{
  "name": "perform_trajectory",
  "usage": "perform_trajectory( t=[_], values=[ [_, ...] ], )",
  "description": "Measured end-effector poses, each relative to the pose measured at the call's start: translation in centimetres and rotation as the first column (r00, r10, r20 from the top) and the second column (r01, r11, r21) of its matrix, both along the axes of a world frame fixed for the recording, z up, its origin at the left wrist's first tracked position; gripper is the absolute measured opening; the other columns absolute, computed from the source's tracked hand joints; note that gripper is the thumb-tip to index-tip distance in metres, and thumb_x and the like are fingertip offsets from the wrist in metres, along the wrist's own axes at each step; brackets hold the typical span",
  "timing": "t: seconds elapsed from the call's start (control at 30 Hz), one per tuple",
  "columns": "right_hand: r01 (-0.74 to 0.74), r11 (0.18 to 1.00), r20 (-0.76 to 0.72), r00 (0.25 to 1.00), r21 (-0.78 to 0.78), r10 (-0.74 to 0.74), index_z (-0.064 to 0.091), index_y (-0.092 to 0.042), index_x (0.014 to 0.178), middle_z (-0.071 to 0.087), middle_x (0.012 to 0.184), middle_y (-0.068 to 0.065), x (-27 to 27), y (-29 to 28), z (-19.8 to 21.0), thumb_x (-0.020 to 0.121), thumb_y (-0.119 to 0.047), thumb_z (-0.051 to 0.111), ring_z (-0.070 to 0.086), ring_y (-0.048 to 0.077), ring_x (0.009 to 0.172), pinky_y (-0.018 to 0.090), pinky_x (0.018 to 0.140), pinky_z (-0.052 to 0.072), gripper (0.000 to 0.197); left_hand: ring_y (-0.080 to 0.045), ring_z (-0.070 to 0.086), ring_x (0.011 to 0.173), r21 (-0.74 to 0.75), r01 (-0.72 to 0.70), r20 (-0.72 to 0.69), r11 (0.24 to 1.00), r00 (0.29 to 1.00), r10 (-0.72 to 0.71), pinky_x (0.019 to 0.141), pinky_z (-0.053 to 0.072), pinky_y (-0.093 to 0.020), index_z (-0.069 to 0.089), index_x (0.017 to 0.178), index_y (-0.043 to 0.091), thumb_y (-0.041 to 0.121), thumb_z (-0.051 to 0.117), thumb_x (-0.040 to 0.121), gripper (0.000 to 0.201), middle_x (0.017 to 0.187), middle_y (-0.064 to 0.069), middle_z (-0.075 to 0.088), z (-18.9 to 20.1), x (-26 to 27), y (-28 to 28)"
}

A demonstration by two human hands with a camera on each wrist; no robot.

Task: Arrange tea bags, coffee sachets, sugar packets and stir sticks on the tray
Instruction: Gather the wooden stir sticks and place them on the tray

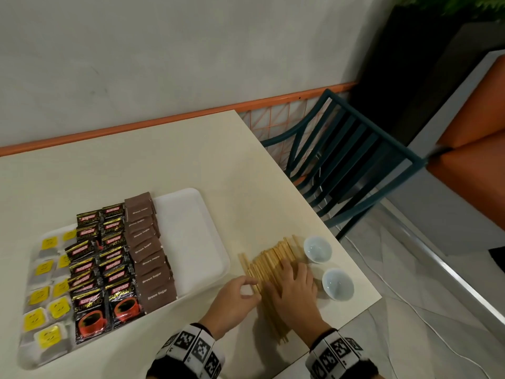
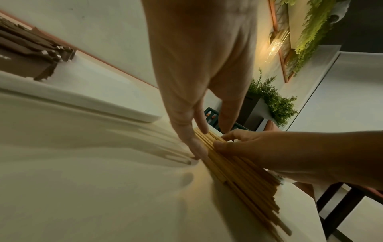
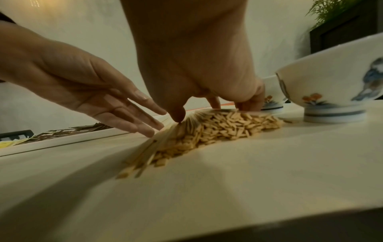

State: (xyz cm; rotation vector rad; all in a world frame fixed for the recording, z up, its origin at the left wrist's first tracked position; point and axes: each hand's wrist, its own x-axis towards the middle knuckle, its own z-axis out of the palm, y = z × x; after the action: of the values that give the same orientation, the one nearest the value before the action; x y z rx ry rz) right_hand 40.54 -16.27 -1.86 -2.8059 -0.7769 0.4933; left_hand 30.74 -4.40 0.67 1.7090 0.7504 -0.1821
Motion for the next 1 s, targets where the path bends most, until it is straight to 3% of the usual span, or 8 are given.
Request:
perform_trajectory(
  t=[0.17,0.23,0.43,0.53,0.63,0.73,0.87,1.0],
  values=[
    [0.093,0.995,-0.077,0.993,0.035,-0.09,0.012,-0.025,0.146,0.011,0.154,0.012,0.1,-0.2,0.0,0.088,-0.063,0.035,0.007,0.033,0.144,0.049,0.116,0.015,0.073,-0.009,0.064,0.095,-0.038,-0.041,-0.005,0.998,0.999,0.04,0.092,0.052,-0.033,0.055,0.112,0.032,0.027,0.061,0.085,0.028,0.115,0.006,0.06,-0.5,0.3,0.1],
    [0.113,0.992,-0.098,0.989,0.053,-0.108,0.012,-0.024,0.146,0.011,0.154,0.013,0.1,-0.2,0.0,0.087,-0.065,0.036,0.007,0.034,0.144,0.05,0.116,0.014,0.076,-0.011,0.063,0.097,-0.052,-0.06,0.0,0.997,0.998,0.06,0.091,0.053,-0.033,0.055,0.113,0.03,0.026,0.061,0.086,0.028,0.118,0.009,0.055,-0.5,0.4,0.1],
    [0.041,0.993,-0.073,0.997,0.114,-0.033,0.016,-0.021,0.144,0.029,0.143,0.01,-0.5,0.5,0.1,0.087,-0.063,0.027,0.028,0.026,0.133,0.039,0.11,0.028,0.072,-0.016,0.057,0.108,-0.123,-0.155,0.003,0.98,0.988,0.156,0.083,0.056,-0.029,0.046,0.125,0.02,0.026,0.062,0.087,0.042,0.121,0.004,0.051,-0.4,1.3,-0.1],
    [0.044,0.975,-0.169,0.986,0.217,-0.007,0.015,-0.018,0.144,0.032,0.141,0.007,-0.6,0.7,0.7,0.09,-0.052,0.045,0.033,0.023,0.128,0.034,0.108,0.032,0.071,-0.014,0.06,0.1,-0.193,-0.209,0.002,0.959,0.977,0.213,0.075,0.056,-0.025,0.045,0.118,0.024,0.024,0.06,0.088,0.033,0.11,0.006,0.053,-0.1,2.0,-0.2],
    [0.106,0.955,-0.269,0.963,0.276,-0.029,0.012,-0.017,0.145,0.032,0.141,0.006,-0.3,0.9,0.9,0.08,-0.047,0.064,0.032,0.022,0.13,0.035,0.109,0.033,0.088,-0.018,0.061,0.102,-0.25,-0.237,-0.016,0.939,0.971,0.24,0.081,0.057,-0.031,0.047,0.116,0.025,0.027,0.054,0.091,0.026,0.11,0.004,0.056,0.2,2.7,-0.2],
    [0.139,0.954,-0.274,0.96,0.267,-0.063,0.009,-0.015,0.146,0.033,0.138,0.009,0.0,1.3,0.4,0.076,-0.04,0.072,0.036,0.023,0.126,0.034,0.107,0.037,0.098,-0.018,0.064,0.098,-0.273,-0.246,-0.046,0.93,0.969,0.243,0.082,0.056,-0.032,0.05,0.117,0.022,0.03,0.052,0.093,0.026,0.107,0.0,0.064,0.1,3.2,-0.2],
    [0.216,0.923,-0.313,0.943,0.32,-0.112,0.012,-0.011,0.147,0.04,0.132,0.011,-0.4,2.3,-0.4,0.082,-0.033,0.066,0.044,0.024,0.118,0.034,0.101,0.043,0.088,-0.013,0.063,0.096,-0.199,-0.205,-0.062,0.958,0.978,0.197,0.086,0.053,-0.029,0.056,0.121,0.013,0.03,0.055,0.09,0.035,0.106,-0.002,0.067,-0.3,3.9,-0.1],
    [0.316,0.871,-0.371,0.913,0.375,-0.172,0.038,-0.007,0.13,0.055,0.113,0.009,-0.6,3.4,-0.6,0.079,-0.027,0.065,0.055,0.021,0.103,0.035,0.088,0.052,0.061,-0.016,0.064,0.098,-0.164,-0.196,-0.102,0.967,0.978,0.181,0.093,0.051,-0.035,0.064,0.115,0.016,0.036,0.059,0.086,0.035,0.103,-0.001,0.07,-0.5,4.7,-0.1]
  ],
)
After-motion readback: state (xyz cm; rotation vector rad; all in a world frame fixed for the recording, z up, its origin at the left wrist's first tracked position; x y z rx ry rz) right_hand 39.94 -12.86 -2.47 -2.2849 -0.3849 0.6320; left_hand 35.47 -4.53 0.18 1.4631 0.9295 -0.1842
